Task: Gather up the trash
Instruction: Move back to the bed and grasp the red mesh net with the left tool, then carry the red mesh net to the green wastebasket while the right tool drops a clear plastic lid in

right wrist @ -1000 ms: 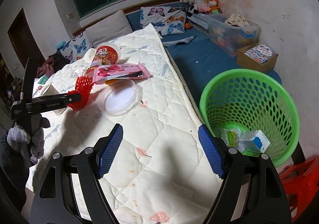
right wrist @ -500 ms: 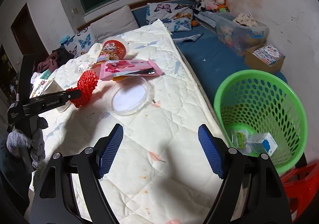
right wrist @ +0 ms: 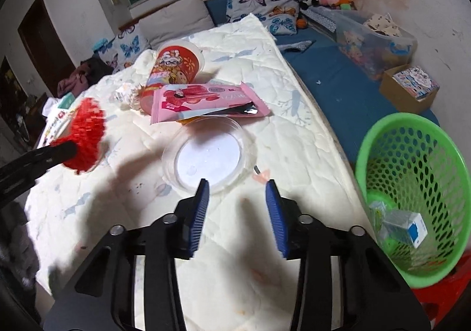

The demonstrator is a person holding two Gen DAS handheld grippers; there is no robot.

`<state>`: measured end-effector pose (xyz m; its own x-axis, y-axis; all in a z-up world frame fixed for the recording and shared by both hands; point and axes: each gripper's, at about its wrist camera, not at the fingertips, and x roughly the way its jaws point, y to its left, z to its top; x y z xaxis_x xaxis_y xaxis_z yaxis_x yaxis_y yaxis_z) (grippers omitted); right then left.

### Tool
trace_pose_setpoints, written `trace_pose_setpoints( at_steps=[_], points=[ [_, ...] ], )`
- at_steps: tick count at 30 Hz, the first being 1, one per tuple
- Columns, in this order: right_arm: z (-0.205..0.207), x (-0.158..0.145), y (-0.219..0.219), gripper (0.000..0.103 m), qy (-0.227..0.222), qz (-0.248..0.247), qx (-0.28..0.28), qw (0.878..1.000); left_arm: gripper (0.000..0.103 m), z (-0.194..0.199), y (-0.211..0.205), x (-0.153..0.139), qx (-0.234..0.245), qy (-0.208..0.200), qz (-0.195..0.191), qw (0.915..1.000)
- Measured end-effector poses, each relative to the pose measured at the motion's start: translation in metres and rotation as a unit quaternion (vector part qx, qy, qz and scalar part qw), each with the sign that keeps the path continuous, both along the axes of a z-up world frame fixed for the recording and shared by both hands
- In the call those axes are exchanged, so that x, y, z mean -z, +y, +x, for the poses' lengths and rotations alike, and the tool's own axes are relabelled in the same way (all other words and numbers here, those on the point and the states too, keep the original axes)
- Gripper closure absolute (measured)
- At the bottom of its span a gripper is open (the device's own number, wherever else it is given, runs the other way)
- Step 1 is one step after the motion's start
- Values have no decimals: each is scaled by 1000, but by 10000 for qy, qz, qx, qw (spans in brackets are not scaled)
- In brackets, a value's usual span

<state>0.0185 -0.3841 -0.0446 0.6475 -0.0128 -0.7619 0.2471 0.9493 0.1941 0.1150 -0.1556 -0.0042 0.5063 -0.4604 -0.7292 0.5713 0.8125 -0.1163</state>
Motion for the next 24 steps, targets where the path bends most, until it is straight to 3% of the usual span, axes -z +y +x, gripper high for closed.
trace_pose_setpoints(
  at_steps=[14,24],
  points=[
    [44,20,-12,84,254,105,201,9994,76,0,19,0,-91,41,1,10000],
    [34,18,-8,98,170,-242,229,9993,76,-4,19,-2,-43,42,-34,10000]
  ],
)
